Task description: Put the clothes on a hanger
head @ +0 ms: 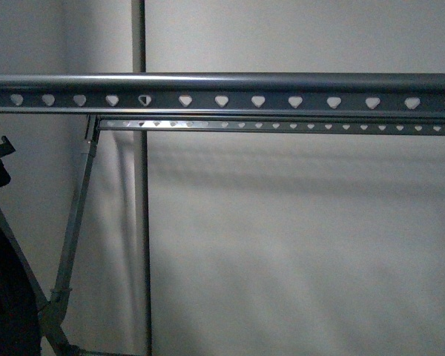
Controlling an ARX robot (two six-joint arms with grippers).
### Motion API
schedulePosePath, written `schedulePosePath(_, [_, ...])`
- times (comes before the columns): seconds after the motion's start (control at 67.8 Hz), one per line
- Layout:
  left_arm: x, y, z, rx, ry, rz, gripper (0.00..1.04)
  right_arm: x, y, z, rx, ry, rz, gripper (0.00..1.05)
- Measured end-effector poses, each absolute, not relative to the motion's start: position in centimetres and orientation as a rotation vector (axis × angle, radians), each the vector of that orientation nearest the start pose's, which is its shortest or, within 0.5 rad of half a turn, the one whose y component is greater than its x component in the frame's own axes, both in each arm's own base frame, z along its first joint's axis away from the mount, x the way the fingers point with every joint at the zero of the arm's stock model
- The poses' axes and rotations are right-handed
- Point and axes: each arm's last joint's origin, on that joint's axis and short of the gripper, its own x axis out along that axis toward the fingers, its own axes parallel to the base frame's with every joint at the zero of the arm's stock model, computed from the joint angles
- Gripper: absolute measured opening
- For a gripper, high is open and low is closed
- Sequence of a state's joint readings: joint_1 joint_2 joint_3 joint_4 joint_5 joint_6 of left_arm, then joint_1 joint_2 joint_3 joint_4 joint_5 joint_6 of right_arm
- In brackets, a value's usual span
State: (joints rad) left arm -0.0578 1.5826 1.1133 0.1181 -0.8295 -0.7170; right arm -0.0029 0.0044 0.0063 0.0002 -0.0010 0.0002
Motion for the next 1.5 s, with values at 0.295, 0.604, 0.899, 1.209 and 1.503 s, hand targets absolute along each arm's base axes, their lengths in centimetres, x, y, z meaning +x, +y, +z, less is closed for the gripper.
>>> schedulePosePath(0.295, [34.0, -0.2, 29.2, -0.531, 0.044, 0.803, 0.26, 9.8, 0.0, 16.5, 0.0, -0.002, -0.002, 0.97])
schedulePosePath(0.604, [32.8, -0.4, 28.5, -0.544, 0.104, 0.761, 0.04, 9.8, 0.0, 16.5, 0.0, -0.002, -0.002, 0.97])
schedulePosePath(0.899, [24.3, -5.2, 28.5, -0.433, 0.206, 0.334, 0.04, 9.8, 0.0, 16.5, 0.0, -0.002, -0.002, 0.97])
schedulePosePath(1.209, [20.6, -9.0, 28.9, -0.052, 0.178, -0.289, 0.04, 9.8, 0.0, 16.5, 0.0, -0.002, -0.002, 0.97])
schedulePosePath(1.503, [27.2, -6.9, 29.3, 0.322, 0.116, -0.732, 0.04, 9.8, 0.0, 16.5, 0.0, -0.002, -0.002, 0.97])
